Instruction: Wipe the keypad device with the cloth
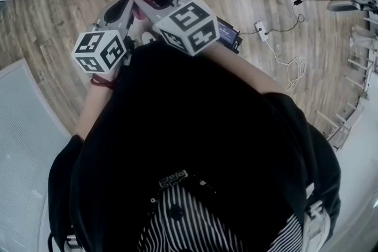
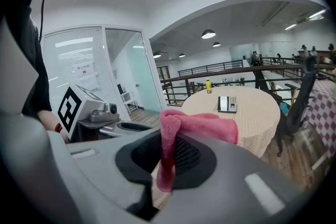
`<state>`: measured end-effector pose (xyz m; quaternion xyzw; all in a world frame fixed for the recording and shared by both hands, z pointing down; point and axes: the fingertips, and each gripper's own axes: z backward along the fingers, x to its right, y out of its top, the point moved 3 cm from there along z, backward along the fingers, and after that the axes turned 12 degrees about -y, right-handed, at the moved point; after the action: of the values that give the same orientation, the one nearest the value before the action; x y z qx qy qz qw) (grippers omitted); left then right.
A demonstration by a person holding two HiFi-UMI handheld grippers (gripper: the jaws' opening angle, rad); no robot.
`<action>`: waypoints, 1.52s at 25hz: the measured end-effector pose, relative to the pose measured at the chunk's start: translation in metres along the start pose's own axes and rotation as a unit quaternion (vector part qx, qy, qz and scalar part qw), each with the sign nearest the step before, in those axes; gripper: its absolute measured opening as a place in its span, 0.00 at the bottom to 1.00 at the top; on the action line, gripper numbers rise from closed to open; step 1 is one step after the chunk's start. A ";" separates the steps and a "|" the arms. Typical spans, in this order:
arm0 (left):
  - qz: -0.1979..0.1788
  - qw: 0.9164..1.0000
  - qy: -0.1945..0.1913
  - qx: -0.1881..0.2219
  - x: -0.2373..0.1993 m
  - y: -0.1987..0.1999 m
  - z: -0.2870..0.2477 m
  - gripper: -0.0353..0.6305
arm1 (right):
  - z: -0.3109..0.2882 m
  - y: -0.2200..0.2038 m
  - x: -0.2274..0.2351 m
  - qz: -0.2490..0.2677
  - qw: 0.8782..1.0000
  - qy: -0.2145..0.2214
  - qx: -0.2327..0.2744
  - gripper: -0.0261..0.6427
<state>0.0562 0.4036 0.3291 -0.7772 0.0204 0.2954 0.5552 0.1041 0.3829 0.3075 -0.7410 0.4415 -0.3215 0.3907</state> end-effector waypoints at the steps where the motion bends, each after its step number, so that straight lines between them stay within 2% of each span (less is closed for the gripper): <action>1: 0.002 1.000 0.007 0.001 -0.005 0.002 0.002 0.05 | -0.006 0.003 0.000 -0.002 1.000 0.008 -0.004 0.09; 4: 0.004 0.999 0.033 0.003 -0.023 0.008 0.011 0.05 | -0.028 0.013 -0.005 0.000 0.999 0.038 -0.013 0.09; 9: 0.027 0.996 0.082 0.020 -0.069 0.015 0.024 0.05 | -0.075 0.022 -0.017 0.034 0.996 0.085 -0.021 0.09; 13: 0.019 0.993 0.112 0.027 -0.102 0.037 0.017 0.05 | -0.110 0.045 -0.007 0.041 0.993 0.106 -0.020 0.08; 17: 0.015 0.993 0.119 0.023 -0.136 0.059 -0.012 0.05 | -0.145 0.065 0.023 0.047 0.992 0.113 -0.024 0.08; 22: 0.015 0.993 0.117 0.018 -0.168 0.095 -0.067 0.05 | -0.181 0.097 0.084 0.039 0.992 0.115 -0.028 0.09; 29: 0.019 0.989 0.148 0.018 -0.211 0.157 -0.114 0.05 | -0.226 0.155 0.137 0.043 0.987 0.149 -0.029 0.08; 35: 0.030 0.984 0.174 0.005 -0.246 0.185 -0.154 0.05 | -0.264 0.180 0.181 0.032 0.984 0.171 -0.030 0.09; 38: 0.031 0.984 0.173 -0.001 -0.259 0.192 -0.176 0.05 | -0.278 0.184 0.205 0.018 0.984 0.174 -0.033 0.08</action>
<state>-0.1498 0.0988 0.3275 -0.8162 0.1403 0.1738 0.5328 -0.1162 0.0594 0.3110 -0.6778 0.5264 -0.4241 0.2891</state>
